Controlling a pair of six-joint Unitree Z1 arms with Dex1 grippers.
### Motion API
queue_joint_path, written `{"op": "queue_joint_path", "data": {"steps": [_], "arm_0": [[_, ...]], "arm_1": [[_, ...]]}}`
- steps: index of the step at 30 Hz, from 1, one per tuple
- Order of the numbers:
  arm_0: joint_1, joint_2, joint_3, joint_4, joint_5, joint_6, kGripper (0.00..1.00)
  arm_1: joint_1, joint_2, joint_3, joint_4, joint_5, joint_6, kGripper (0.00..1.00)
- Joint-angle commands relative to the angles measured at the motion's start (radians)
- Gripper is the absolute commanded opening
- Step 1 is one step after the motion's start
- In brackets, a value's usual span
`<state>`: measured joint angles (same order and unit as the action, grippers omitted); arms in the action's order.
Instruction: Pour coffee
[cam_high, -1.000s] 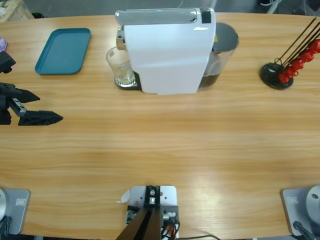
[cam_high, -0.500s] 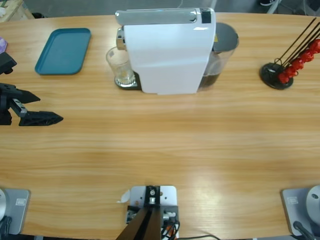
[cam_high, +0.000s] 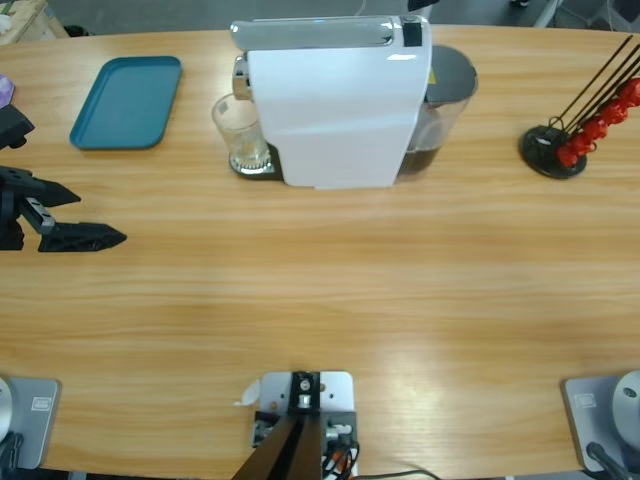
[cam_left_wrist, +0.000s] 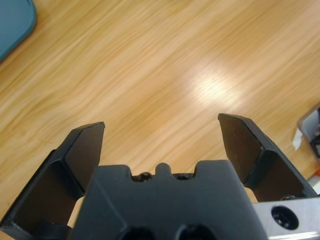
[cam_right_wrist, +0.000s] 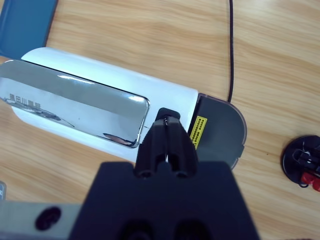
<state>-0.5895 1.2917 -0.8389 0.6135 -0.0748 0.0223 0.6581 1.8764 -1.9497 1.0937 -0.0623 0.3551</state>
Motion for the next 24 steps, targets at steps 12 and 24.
{"op": "queue_joint_path", "data": {"steps": [12,24], "arm_0": [[0.003,0.038,0.034,0.003,0.013,0.001,1.0],[0.008,0.045,0.034,-0.003,0.015,0.001,1.0]], "arm_1": [[0.0,0.074,0.017,0.014,-0.021,-0.005,0.0],[0.006,0.05,0.076,0.038,-0.029,0.01,0.0]]}}
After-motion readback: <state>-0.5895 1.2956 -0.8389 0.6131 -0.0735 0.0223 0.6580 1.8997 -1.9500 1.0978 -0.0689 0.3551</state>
